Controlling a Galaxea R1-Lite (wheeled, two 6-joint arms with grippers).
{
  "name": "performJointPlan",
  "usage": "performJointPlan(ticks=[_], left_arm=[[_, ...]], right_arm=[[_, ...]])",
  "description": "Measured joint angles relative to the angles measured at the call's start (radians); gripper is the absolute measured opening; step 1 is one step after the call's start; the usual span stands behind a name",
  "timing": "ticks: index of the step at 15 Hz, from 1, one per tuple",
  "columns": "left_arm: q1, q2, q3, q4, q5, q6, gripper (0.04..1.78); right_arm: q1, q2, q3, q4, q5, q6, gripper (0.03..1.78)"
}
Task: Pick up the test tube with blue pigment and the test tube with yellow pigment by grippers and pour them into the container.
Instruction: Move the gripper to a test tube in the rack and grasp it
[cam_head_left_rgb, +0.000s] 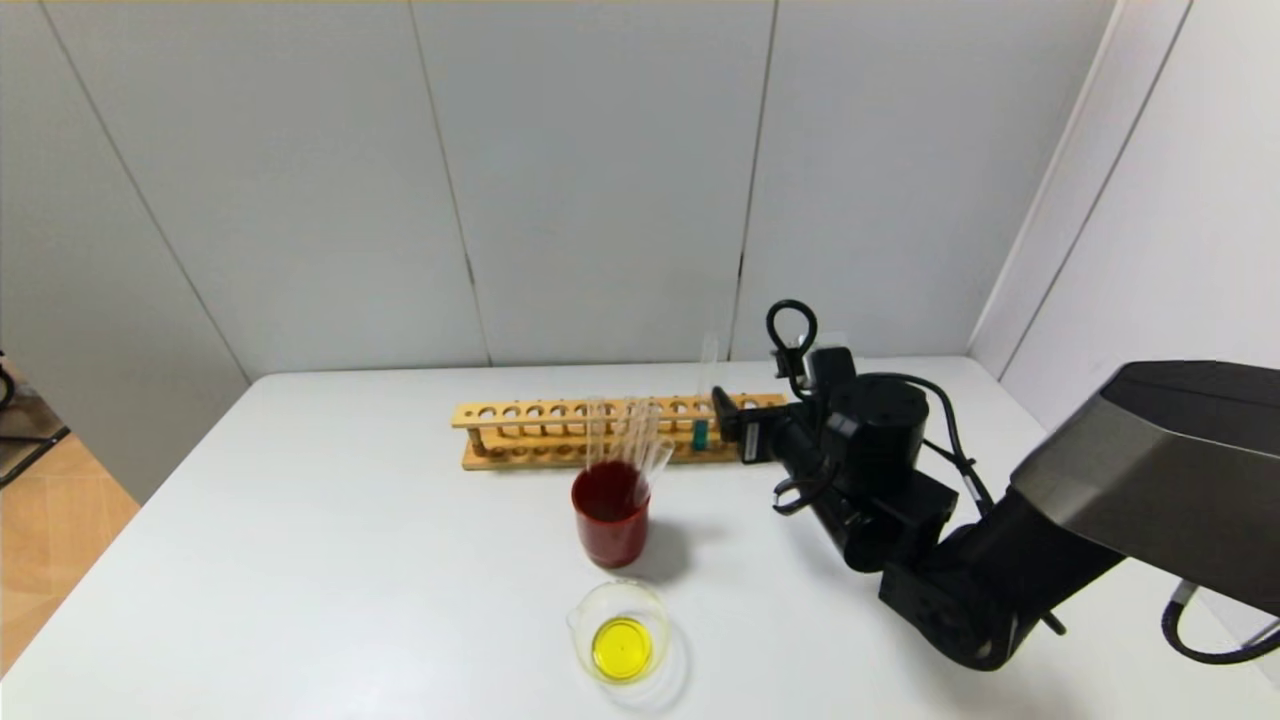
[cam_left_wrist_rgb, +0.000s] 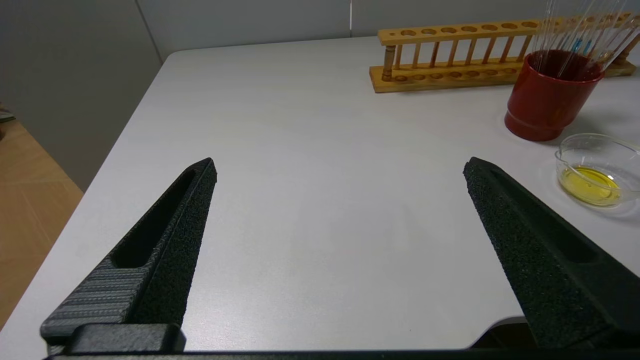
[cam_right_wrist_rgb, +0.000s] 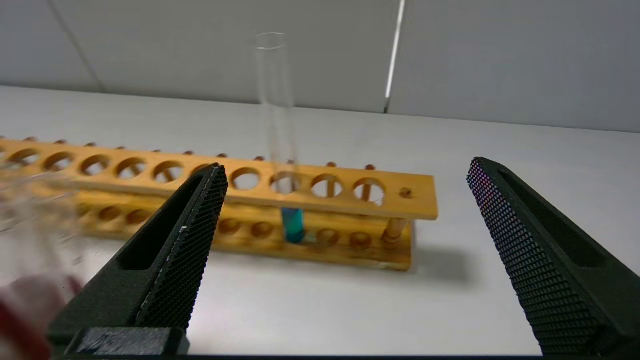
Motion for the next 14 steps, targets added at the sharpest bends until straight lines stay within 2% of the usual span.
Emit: performJointPlan(ticks=[9,14], left_arm=[[0.0,0.0,0.0,0.0,0.0,0.0,1.75],[0.0,0.0,0.0,-0.001,0.0,0.0,1.75]], right_arm=[[-0.02,0.129,-0.172,0.009,0.014,-0.011,1.75],[-0.025,0.185,-0.248,0.019,0.067,-0.014,1.75]])
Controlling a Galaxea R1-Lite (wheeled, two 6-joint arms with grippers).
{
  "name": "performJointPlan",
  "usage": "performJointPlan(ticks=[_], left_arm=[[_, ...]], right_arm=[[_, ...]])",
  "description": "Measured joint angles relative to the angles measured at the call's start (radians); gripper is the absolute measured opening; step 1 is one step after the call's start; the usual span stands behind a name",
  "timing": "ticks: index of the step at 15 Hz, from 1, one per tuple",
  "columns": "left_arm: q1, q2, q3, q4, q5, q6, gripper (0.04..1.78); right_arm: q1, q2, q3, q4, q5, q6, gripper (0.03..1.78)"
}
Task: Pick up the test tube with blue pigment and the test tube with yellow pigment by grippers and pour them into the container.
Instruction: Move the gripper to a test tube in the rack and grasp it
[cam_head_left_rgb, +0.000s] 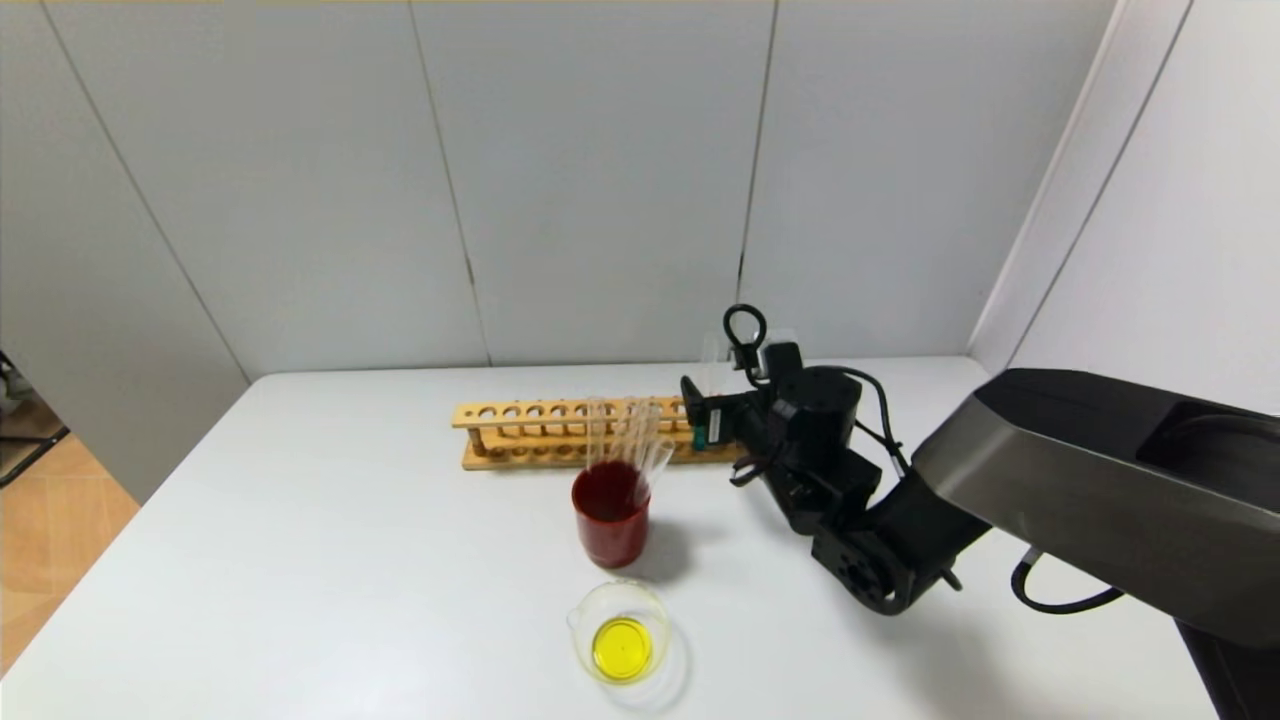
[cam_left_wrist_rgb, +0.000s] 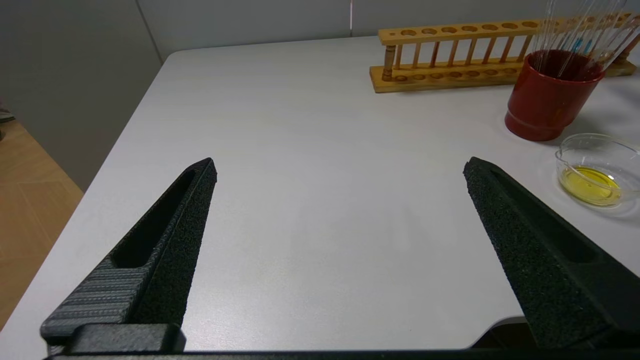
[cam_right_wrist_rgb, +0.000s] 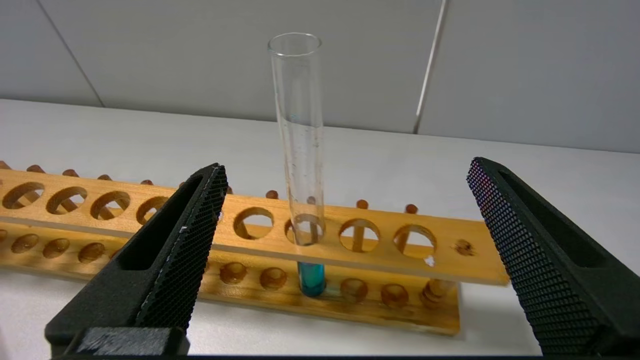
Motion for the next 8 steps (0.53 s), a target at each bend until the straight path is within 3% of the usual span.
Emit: performJointPlan(ticks=[8], left_arm=[[0.0,0.0,0.0,0.001,0.0,0.0,1.75]], right_arm=[[-0.01,0.038,-0.05,0.042,0.023,0.004,1.75]])
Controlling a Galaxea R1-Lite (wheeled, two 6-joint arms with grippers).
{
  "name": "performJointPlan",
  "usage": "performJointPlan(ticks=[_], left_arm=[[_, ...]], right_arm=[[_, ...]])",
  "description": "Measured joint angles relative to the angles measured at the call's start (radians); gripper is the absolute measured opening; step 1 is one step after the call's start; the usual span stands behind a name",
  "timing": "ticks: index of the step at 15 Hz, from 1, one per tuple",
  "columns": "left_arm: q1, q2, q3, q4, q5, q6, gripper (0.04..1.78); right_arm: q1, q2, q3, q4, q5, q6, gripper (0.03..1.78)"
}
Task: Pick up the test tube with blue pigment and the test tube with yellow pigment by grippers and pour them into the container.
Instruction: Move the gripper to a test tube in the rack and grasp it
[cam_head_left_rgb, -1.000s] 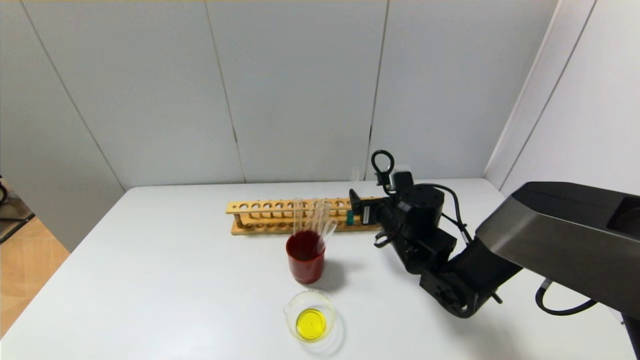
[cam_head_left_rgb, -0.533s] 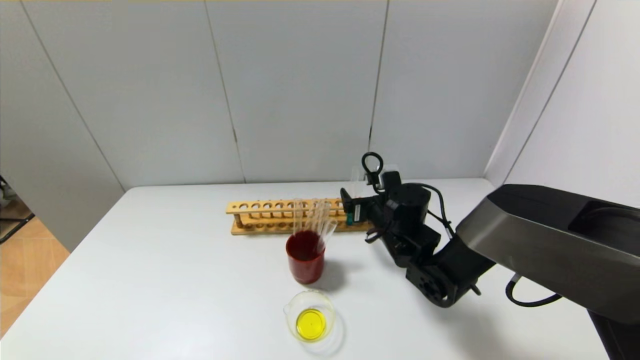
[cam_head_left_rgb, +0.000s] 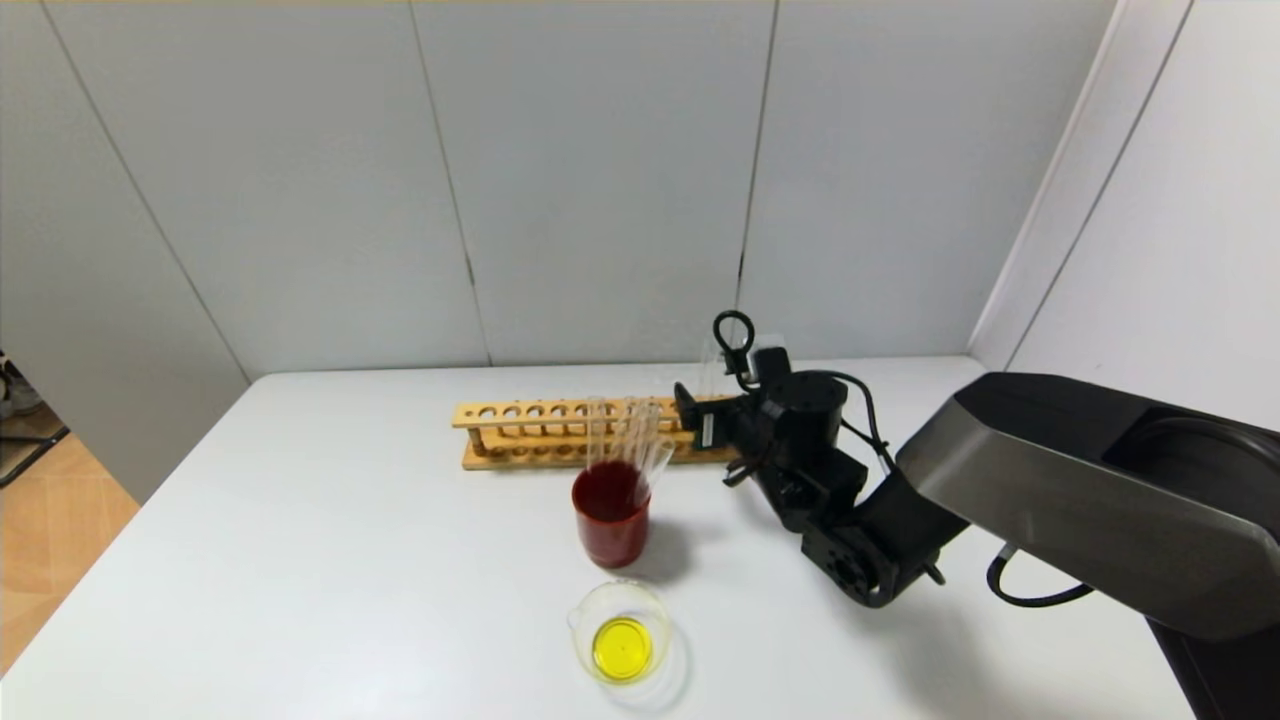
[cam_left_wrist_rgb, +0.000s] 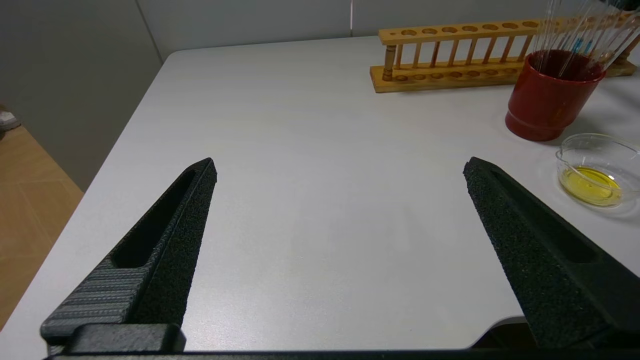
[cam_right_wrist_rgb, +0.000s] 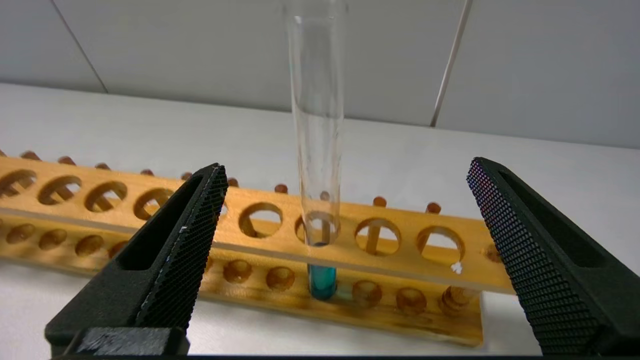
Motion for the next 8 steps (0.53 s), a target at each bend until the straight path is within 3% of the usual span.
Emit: performJointPlan(ticks=[5,8], left_arm=[[0.0,0.0,0.0,0.0,0.0,0.001,1.75],[0.0,0.0,0.0,0.0,0.0,0.001,1.75]], right_arm=[[-0.016,0.018,-0.041,0.012,0.007,-0.002,1.72],[-0.015,0.027,-0.059,0.012,0.022,-0.004,1.5]])
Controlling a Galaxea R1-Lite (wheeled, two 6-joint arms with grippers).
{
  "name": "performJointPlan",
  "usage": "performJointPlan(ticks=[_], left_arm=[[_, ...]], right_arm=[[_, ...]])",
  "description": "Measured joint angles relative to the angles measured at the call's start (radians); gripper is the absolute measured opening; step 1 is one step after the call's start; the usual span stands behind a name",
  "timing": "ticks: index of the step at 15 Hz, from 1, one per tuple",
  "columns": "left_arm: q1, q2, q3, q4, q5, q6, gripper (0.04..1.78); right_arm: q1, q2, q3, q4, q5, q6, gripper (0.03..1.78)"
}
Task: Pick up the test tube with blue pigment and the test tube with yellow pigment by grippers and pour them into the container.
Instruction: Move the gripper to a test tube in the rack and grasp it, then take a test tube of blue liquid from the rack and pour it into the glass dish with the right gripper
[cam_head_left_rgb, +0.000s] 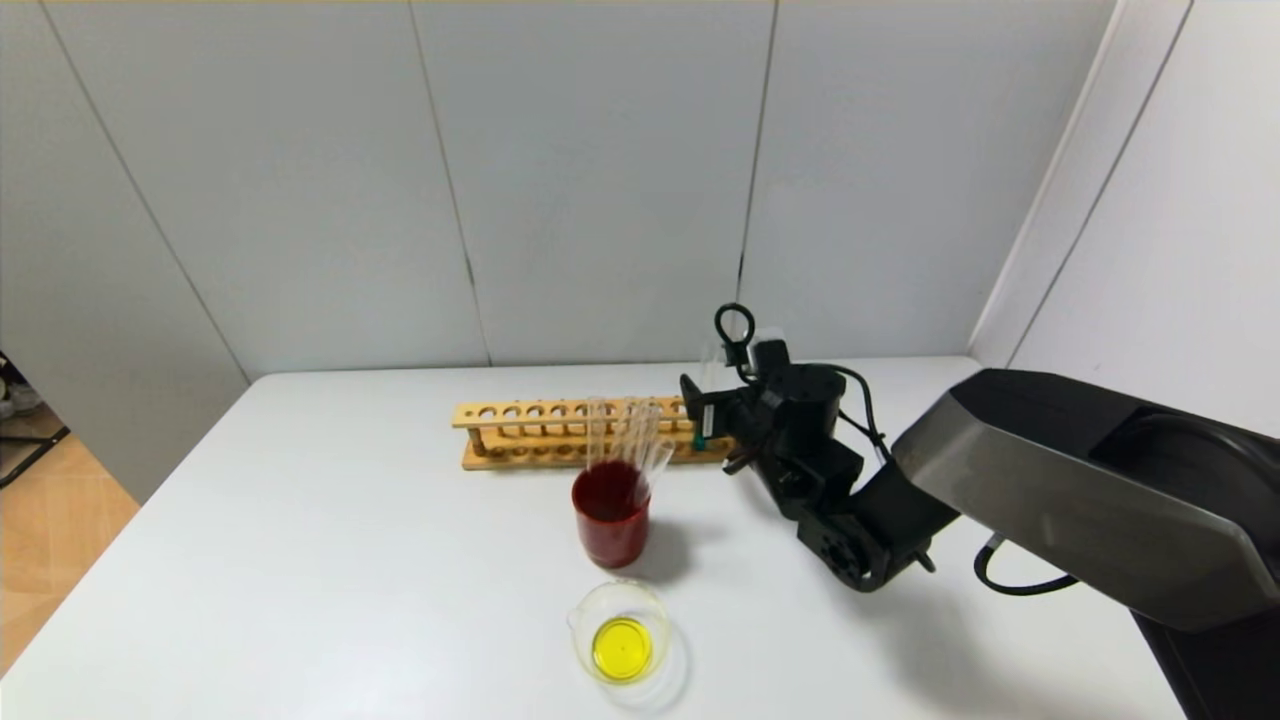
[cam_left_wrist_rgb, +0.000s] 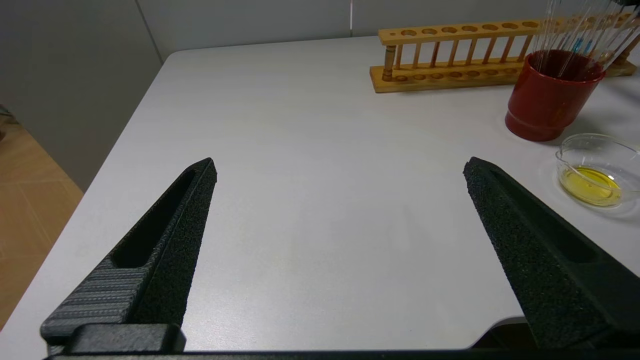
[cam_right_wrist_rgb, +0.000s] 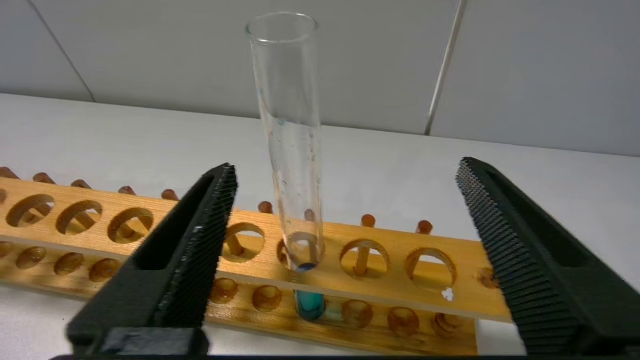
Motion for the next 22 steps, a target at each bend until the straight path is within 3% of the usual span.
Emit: performJointPlan(ticks=[2,6,8,17,22], left_arm=[[0.0,0.0,0.0,0.0,0.0,-0.001,1.75],[0.0,0.0,0.0,0.0,0.0,0.0,1.75],[0.0,0.0,0.0,0.0,0.0,0.0,1.75],[0.0,0.0,0.0,0.0,0.0,0.0,1.75],[0.0,0.0,0.0,0.0,0.0,0.0,1.75]], right_arm=[[0.008,0.008,-0.017,0.002,0.005,-0.002,1.23],[0.028,0.021,-0.052,0.004,0.028,-0.01,0.51],[0.031,0.024,-0.055,0.004,0.025,-0.009,0.33],[0.027,0.007,-0.055,0.007,0.017,-0.01,0.32],[0.026,-0.106,-0.057,0.1,0.025,-0.056,0.32]])
